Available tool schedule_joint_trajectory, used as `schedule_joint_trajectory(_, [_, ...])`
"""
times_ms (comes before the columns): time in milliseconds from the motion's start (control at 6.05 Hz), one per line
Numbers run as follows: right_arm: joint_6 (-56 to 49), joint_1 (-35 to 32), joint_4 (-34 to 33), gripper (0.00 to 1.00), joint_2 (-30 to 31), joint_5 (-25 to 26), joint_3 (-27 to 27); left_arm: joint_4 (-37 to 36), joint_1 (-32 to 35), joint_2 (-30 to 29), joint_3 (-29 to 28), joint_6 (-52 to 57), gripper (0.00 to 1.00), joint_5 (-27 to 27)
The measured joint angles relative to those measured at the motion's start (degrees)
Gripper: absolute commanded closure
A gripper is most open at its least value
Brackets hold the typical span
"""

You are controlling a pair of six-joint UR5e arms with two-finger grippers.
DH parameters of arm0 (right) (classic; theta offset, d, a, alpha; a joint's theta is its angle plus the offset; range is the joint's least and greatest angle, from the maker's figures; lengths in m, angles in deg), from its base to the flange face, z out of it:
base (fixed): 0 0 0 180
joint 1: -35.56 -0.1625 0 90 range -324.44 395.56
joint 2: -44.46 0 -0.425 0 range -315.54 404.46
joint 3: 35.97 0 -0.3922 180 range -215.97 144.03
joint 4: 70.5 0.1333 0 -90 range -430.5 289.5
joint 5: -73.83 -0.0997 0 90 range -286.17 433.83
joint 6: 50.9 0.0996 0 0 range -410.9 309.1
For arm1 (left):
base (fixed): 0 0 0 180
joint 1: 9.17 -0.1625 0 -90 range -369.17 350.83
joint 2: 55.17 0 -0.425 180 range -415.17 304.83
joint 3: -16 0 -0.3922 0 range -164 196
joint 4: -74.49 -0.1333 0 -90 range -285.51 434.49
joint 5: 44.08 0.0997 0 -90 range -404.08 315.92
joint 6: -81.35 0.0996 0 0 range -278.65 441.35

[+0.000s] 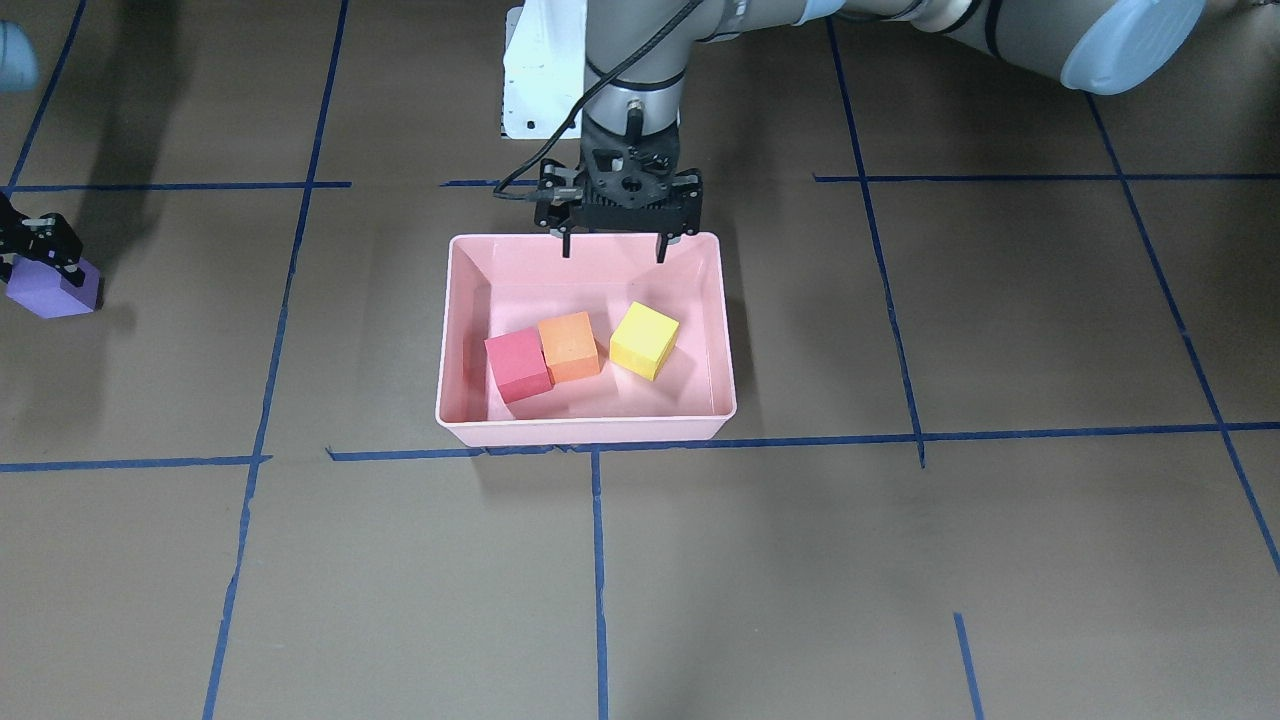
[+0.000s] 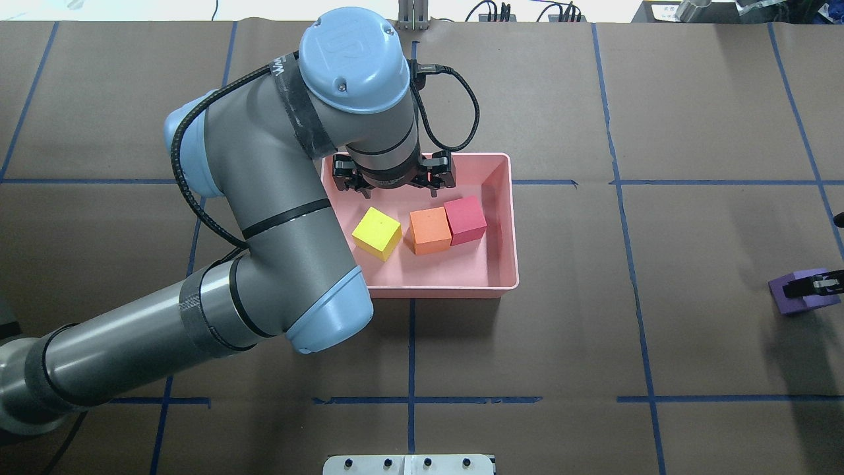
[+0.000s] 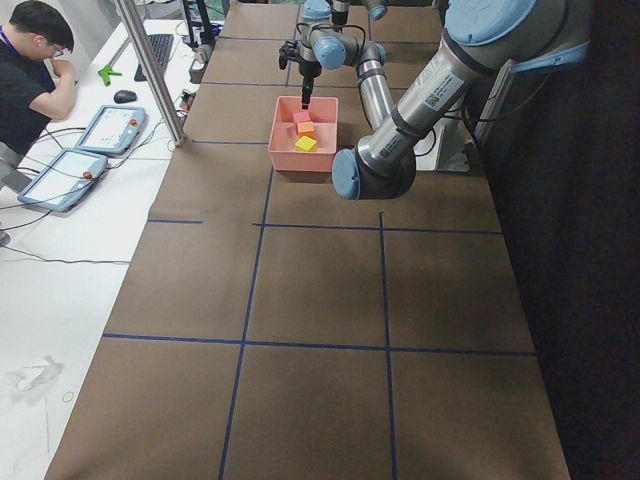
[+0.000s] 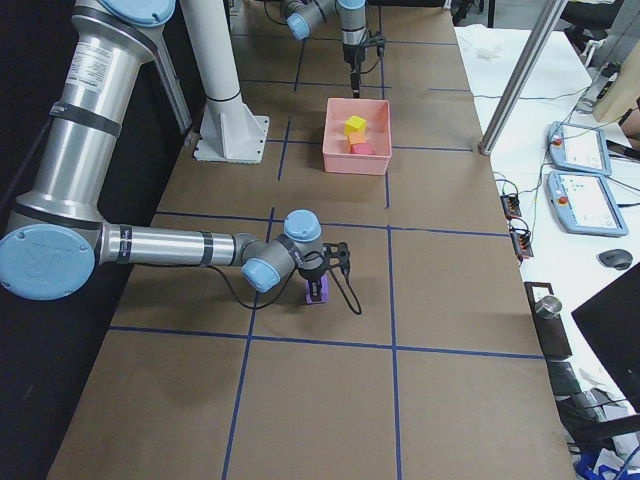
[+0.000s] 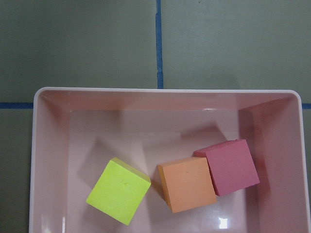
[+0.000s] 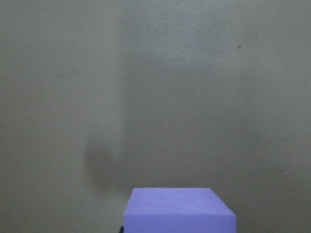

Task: Place blocks into pink bin with both arms
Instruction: 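Grasp the purple cube with the right gripper while the left gripper withdraws, then carry the purple cube into the bin and release it with the right gripper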

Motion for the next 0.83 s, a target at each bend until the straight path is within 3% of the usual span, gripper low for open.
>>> schedule_joint_trajectory(331, [0.26,-0.08,-13.70,0.84,-5.65,-0.27,-8.21,-4.96,8.62,9.00,6.63,17.84,0.00,-4.52])
schedule_joint_trajectory(827, [1.72,0.13,-48.01,0.84,-27.74,-0.71,-17.26,-5.38,29.97,25.78,6.81,49.46,0.00,-15.69])
